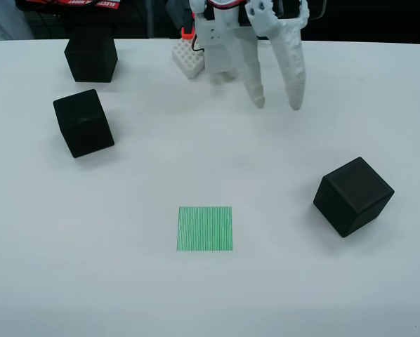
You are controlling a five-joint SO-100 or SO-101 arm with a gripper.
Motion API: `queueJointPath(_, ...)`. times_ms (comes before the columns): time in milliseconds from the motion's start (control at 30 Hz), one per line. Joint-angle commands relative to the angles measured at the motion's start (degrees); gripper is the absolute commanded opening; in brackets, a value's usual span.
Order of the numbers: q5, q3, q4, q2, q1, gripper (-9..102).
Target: Stack 3 Blocks on the chosen place.
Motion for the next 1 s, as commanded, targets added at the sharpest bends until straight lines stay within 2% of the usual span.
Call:
queueJointPath(0,0.4,-12.4,7.7,-8.5,-3.6,18)
queueJointPath(133,0.5,-22.0,13.5,-18.8,-4.1,26)
queueJointPath(233,1.0,-28.6,17.1,-25.7,-4.1,27)
queueJointPath(533,6.5,-31.2,16.5,-39.4,-4.1,35)
queueJointPath(767,15.6,-33.8,12.7,-46.2,-7.4,35)
queueJointPath(967,17.3,-40.2,13.1,-50.6,-12.6,36)
